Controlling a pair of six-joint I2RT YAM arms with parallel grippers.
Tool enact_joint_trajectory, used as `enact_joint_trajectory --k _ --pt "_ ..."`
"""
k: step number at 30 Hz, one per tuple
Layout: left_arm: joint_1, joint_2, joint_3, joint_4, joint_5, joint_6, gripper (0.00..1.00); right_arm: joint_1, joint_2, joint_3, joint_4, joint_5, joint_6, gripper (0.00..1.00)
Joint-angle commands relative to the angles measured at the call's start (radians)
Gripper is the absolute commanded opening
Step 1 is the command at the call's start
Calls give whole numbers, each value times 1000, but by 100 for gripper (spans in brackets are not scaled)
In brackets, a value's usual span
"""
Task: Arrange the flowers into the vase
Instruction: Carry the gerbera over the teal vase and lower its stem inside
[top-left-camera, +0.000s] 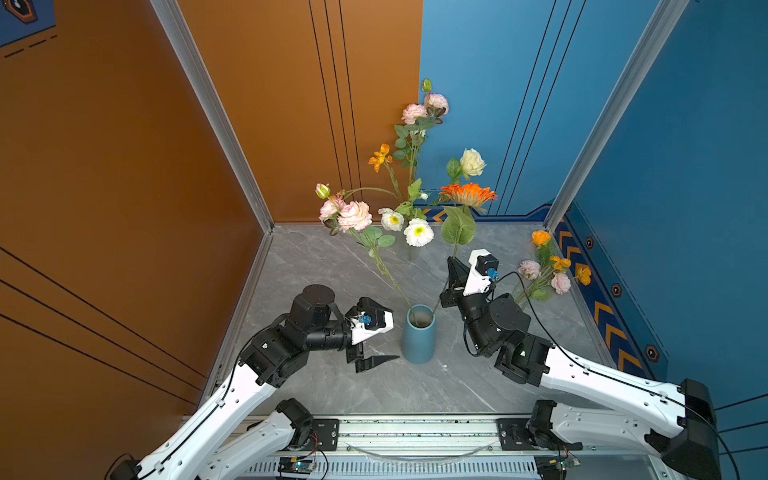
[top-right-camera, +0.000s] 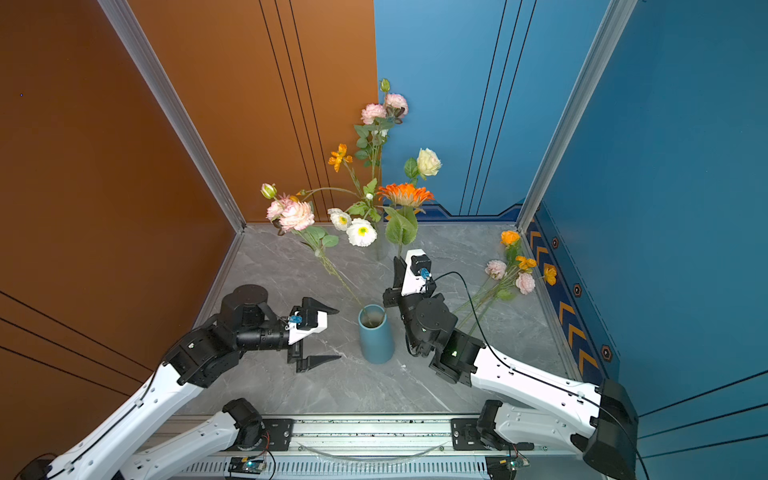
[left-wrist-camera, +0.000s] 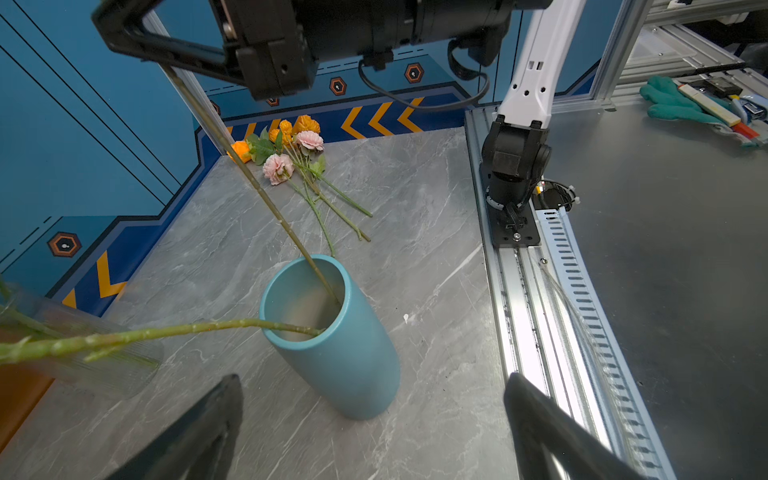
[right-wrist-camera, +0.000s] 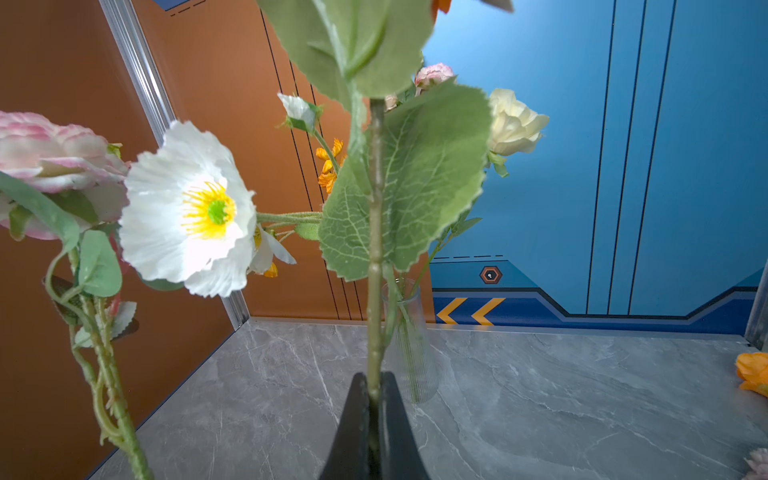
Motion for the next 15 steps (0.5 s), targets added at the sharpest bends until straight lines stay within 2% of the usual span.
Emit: enact_joint_trajectory --k 1,12,15 --pt "-1 4 -13 18 -8 -8 98 9 -3 -34 83 13 62 0" --pt "-5 12 -15 19 -6 -8 98 14 10 -83 71 -17 148 6" --pt "-5 14 -15 18 -5 -8 98 17 8 -86 66 -30 152 11"
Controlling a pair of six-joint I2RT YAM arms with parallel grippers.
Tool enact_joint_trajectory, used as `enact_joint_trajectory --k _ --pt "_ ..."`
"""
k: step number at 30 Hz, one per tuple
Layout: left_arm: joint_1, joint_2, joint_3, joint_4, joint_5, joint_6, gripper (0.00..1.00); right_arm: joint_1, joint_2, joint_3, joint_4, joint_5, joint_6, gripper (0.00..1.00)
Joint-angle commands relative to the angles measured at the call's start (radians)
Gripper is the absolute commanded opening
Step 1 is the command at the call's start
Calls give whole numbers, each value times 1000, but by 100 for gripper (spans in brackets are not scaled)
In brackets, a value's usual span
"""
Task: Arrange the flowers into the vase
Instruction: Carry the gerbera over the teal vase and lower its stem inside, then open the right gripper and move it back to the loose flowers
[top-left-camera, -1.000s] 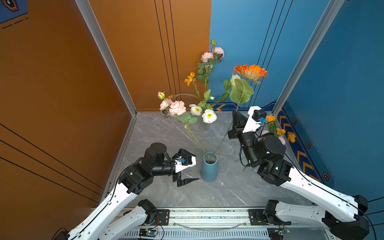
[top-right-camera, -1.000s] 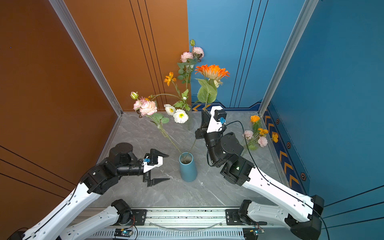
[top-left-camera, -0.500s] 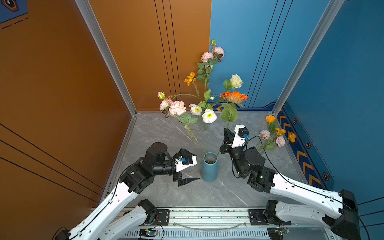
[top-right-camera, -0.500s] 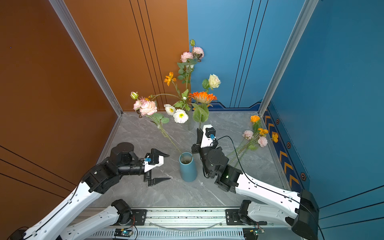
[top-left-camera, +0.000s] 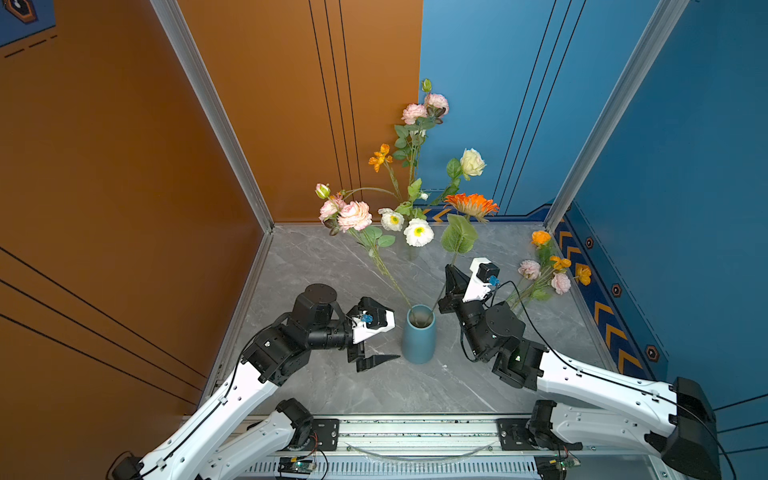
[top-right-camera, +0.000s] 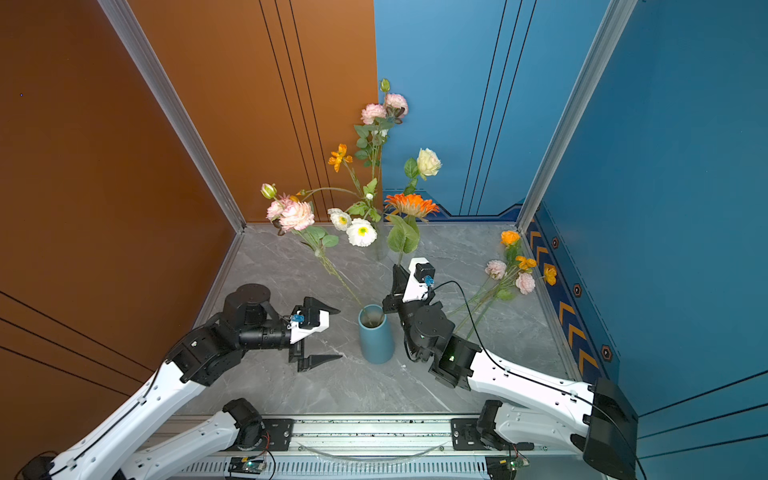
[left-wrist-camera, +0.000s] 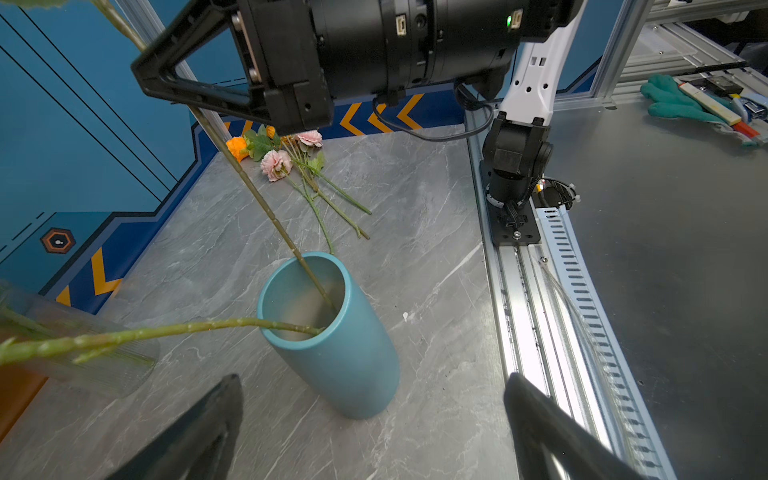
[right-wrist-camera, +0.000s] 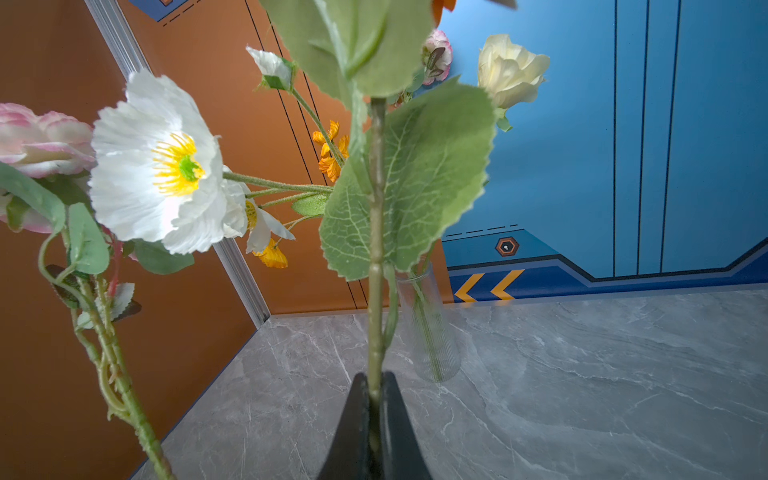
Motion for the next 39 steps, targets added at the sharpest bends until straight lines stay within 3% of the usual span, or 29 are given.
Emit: enact_joint_trajectory --k 1,9,12,21,26,29,32,36,39 --pt "-6 1 -13 14 -5 -9 98 10 5 -15 2 -23 27 14" --pt "-7 4 -15 15 -6 -9 98 10 -28 -12 -75 -16 32 24" --pt "-10 6 -16 14 -10 -9 98 12 -64 -15 -152 -34 54 33" --pt "-13 14 -16 15 -5 -8 98 6 -263 6 -655 -162 195 83" --pt "-23 18 -16 22 1 -14 98 -78 -326 39 -990 -133 336 82" --pt "-40 25 -31 74 1 -46 98 -258 -328 28 -1127 -196 426 78" --pt "-87 42 -56 162 -57 -101 98 -522 -305 -16 -1128 -360 457 69" --pt "-203 63 -95 231 -213 -109 98 -870 -183 -24 -1033 -562 353 60" --pt "-260 63 -114 251 -276 -97 98 -1106 -3 10 -949 -720 296 42"
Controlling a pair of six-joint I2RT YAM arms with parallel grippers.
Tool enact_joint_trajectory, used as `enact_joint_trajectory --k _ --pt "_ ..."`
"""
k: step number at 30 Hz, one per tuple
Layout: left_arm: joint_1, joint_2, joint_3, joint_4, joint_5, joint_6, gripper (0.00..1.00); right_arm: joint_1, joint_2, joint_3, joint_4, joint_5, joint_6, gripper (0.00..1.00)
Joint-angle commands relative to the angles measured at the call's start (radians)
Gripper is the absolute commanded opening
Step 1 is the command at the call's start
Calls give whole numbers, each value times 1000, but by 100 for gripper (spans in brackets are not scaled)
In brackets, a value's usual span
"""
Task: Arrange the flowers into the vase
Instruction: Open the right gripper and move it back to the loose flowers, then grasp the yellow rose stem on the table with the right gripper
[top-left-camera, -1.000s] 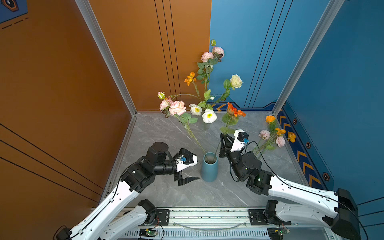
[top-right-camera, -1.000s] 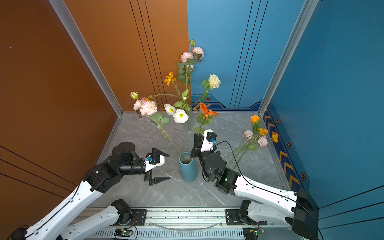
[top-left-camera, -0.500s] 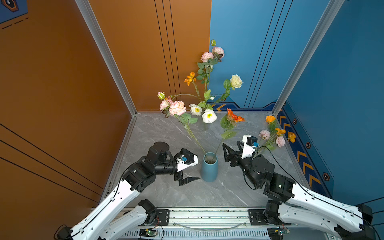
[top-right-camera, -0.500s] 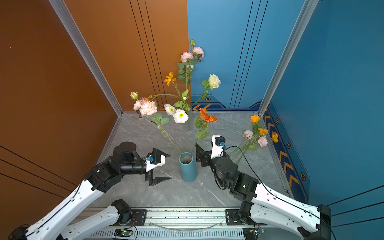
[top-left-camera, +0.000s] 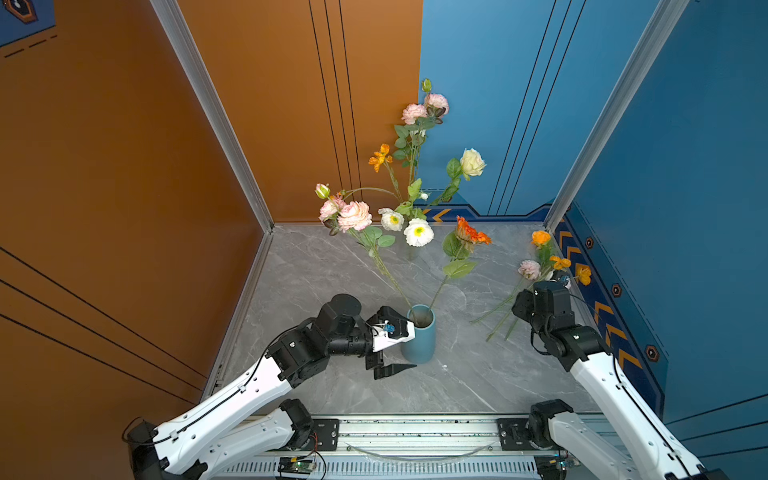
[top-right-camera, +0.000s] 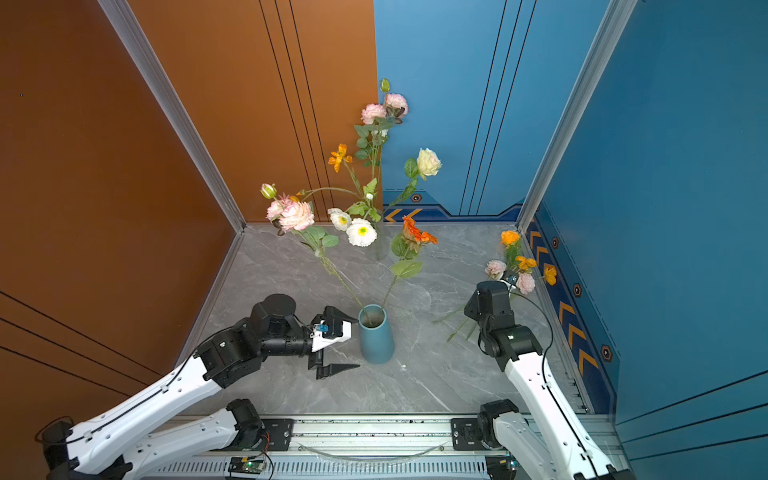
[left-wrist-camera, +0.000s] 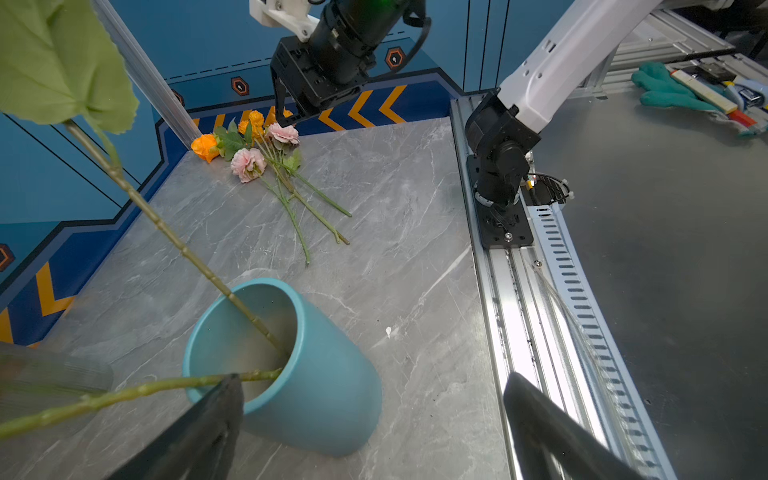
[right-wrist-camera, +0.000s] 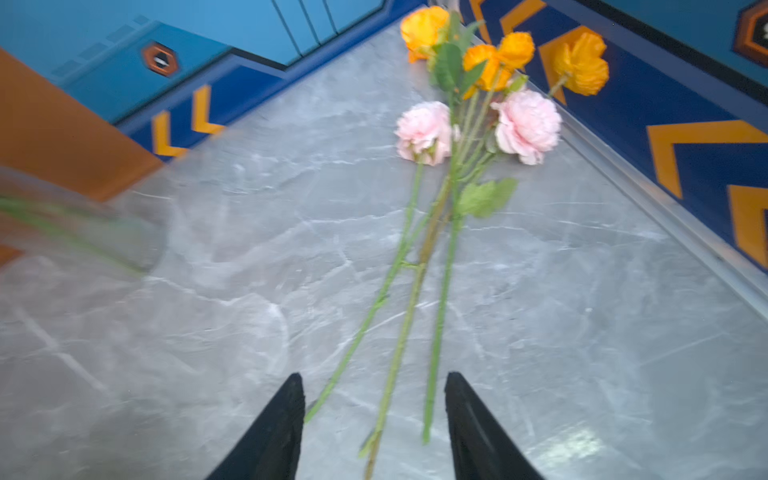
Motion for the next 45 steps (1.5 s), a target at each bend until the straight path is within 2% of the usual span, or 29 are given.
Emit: enact_joint_trajectory --k 1,3,6,11,17,22,25,35,45 --pt "-43 -6 -25 74 -119 -14 98 -199 186 36 75 -258 -64 39" --pt "-46 -12 -37 97 -122 -14 98 -277 346 88 102 -340 -97 36" --pt "-48 -11 -45 107 -126 -11 98 -298 528 169 123 -362 -164 35" --pt "-49 -8 -51 108 -121 -2 98 -310 672 207 199 -357 -177 33" --pt "-45 -14 -56 108 -114 7 98 -313 723 228 210 -301 -181 31" --pt "-43 -14 -57 108 -106 9 98 -313 754 245 209 -305 -190 29" --pt "-42 -16 -57 108 -106 10 98 -312 771 252 209 -307 -190 24" --pt "-41 -21 -59 107 -93 12 98 -311 789 249 193 -306 -205 23" --pt "-41 -28 -61 107 -96 13 98 -298 754 265 161 -302 -213 3"
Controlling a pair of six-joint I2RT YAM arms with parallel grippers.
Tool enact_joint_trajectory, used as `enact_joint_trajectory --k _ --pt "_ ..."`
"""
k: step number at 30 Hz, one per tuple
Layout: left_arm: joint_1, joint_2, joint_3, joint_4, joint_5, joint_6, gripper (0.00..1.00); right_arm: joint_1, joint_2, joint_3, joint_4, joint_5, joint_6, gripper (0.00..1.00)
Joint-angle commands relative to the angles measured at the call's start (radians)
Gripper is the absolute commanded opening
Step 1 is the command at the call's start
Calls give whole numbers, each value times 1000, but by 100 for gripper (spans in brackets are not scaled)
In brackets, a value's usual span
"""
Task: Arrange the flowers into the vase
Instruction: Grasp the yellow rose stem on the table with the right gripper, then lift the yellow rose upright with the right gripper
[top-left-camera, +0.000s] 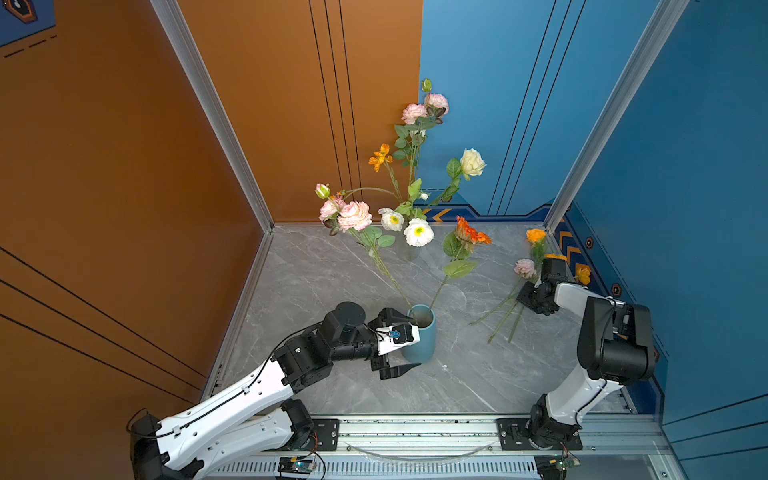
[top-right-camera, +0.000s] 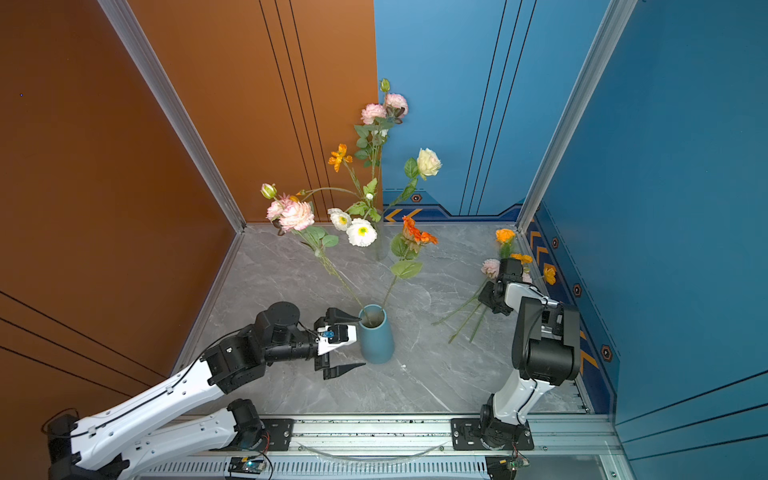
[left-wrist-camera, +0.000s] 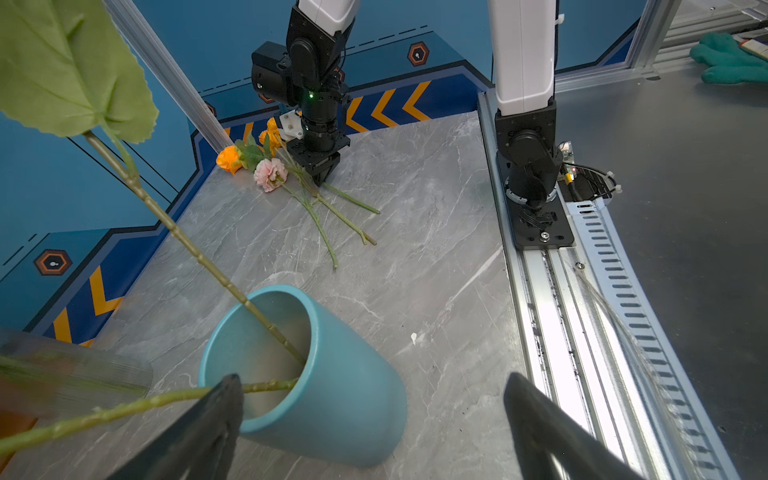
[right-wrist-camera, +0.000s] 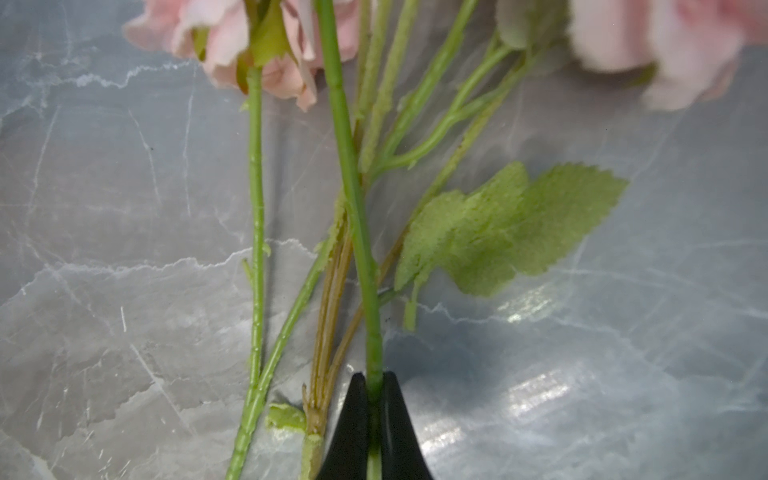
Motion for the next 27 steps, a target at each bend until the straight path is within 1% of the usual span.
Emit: enact_joint_trajectory --k 1,6,14,16,20,24,27 --pt "1 -16 -10 9 12 12 98 5 -42 34 -48 13 -13 3" --pt "1 -18 -11 9 14 12 98 24 -155 56 -76 5 -22 1" --pt "1 -34 -10 4 14 18 98 116 -386 132 -138 123 -77 0" --pt "0 -43 -11 5 16 18 98 150 -455 144 -136 131 -87 0" --pt "-1 -64 -11 5 16 22 98 249 -631 88 -36 195 -100 0" --pt "4 -96 -15 -7 6 41 98 355 -824 -21 125 254 -94 0" --pt "21 -124 -15 -21 12 54 98 455 -919 -57 228 283 -136 0"
